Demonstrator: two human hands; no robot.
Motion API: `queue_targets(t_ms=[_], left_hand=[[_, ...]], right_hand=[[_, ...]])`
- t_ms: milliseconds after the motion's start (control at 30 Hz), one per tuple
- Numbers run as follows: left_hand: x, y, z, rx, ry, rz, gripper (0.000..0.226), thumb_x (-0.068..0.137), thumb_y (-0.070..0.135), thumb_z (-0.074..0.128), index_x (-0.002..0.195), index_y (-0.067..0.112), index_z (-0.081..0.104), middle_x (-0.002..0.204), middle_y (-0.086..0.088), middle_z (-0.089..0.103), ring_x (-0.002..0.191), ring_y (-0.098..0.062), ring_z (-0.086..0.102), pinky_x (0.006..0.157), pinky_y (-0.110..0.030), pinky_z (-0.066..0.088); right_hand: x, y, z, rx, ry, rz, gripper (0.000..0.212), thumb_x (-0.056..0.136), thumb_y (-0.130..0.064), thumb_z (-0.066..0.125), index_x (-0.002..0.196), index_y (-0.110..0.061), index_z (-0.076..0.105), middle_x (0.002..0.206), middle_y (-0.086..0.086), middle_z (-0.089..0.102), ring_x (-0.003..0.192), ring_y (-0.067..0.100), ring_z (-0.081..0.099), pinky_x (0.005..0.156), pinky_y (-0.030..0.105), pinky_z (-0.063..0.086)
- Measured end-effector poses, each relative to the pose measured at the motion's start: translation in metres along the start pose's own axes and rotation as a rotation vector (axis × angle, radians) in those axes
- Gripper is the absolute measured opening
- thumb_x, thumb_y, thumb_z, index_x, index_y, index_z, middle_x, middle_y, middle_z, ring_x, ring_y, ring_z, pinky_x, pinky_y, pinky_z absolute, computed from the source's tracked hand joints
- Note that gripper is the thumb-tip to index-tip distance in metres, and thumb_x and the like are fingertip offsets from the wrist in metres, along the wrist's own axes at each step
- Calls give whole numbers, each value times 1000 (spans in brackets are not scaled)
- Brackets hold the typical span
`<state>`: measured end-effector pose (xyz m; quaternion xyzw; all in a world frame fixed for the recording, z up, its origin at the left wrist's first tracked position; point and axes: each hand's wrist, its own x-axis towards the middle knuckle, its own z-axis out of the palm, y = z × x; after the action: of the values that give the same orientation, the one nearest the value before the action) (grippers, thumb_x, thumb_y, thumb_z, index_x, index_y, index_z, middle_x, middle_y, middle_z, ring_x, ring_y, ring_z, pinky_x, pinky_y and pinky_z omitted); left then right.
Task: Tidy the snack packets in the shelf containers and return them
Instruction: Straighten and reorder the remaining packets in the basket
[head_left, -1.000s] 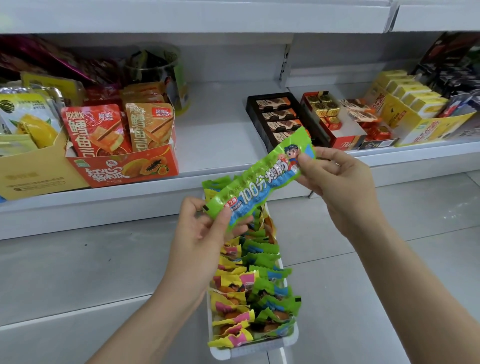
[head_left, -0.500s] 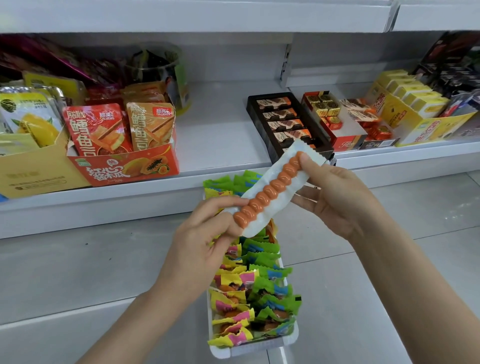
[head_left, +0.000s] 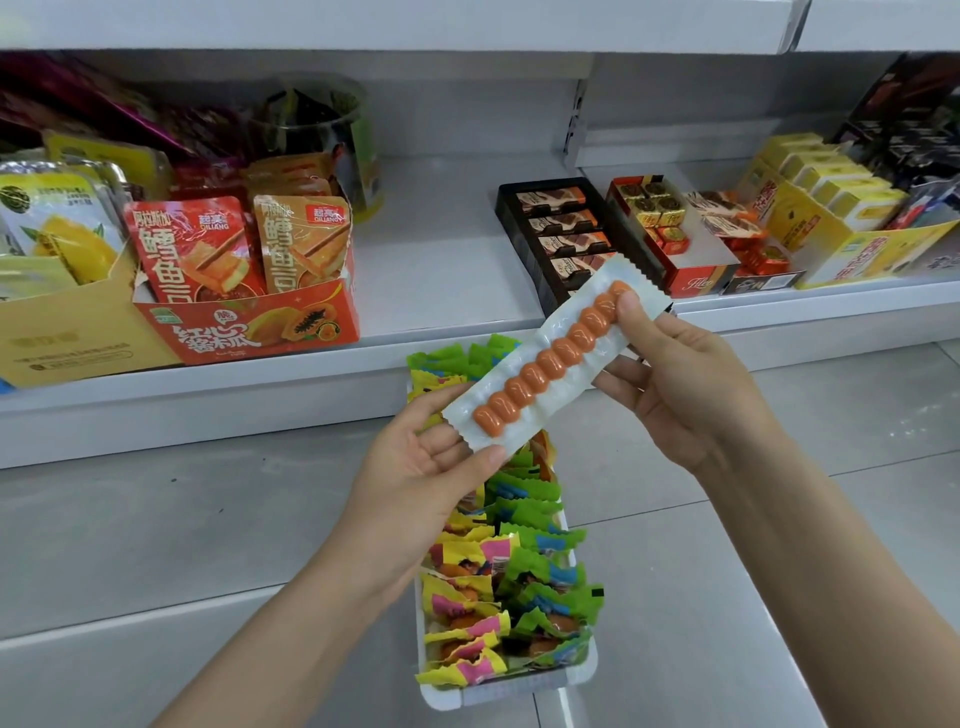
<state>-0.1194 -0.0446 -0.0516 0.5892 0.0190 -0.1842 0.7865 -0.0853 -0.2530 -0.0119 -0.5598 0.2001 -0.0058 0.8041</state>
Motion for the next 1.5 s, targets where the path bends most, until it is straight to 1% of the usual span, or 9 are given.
queue_targets(t_ms=[167,400,500,600,767,933,1033,1200,1500], left_hand=[[0,-2,-3,1,11,20,56,74,-2,72,127,14,60,114,-4,75,107,-16,70,78,-17,55],[3,-2,4,-217,17,10,28,76,19,71,103,21,78,113,-6,75,106,-16,71,81,-20,56],[4,2,1,155,137,285,28,78,22,72,104,32,78,108,9,76,105,-8,70,86,-16,53],[6,5,-14,737,176,744,27,86,5,71,108,20,76,111,8,74,106,-9,67,95,-19,49],[9,4,-27,1096,84,1099,28,88,-4,62,111,5,74,114,-10,71,103,-27,64,94,-28,50],[6,-2,-25,1011,94,646,53,89,8,70,135,28,54,129,13,59,123,-2,51,105,-7,32],[10,-6,-27,1139,-12,549,36,93,21,67,128,24,60,123,12,61,119,-4,49,102,-4,27],[18,-10,-20,1529,-228,491,53,94,59,42,125,24,67,128,11,62,130,-17,43,112,-33,29],[13,-11,-32,1615,-251,424,64,89,73,19,128,45,62,126,17,57,129,-19,36,108,-39,22]], right_hand=[[1,3,1,11,-9,0,21,93,-29,64,95,-10,74,98,10,77,87,23,76,66,28,60],[0,4,5,115,-61,41,28,95,-34,62,108,-11,72,108,8,76,98,21,74,73,29,60],[1,5,5,16,-28,65,47,97,-49,52,113,-7,67,106,11,76,100,25,73,79,35,61],[1,0,0,83,-55,157,64,96,-60,43,116,-3,62,108,17,74,99,33,73,76,40,62],[-3,-10,-7,-107,-119,24,26,99,-29,56,102,-8,70,98,11,77,91,22,75,70,29,61],[-10,-40,-17,-348,-35,-481,13,93,-27,63,97,-18,73,89,-2,78,84,15,75,70,22,59],[-15,-57,-21,-468,13,-718,13,95,-33,61,97,-30,74,88,-11,77,86,12,75,74,25,60],[-25,-42,-12,-572,-24,-792,19,98,-21,61,101,-37,70,90,-20,75,88,9,74,74,25,61],[-25,-11,1,-618,-107,-750,28,97,-11,62,102,-38,70,88,-23,75,84,3,73,71,19,59]])
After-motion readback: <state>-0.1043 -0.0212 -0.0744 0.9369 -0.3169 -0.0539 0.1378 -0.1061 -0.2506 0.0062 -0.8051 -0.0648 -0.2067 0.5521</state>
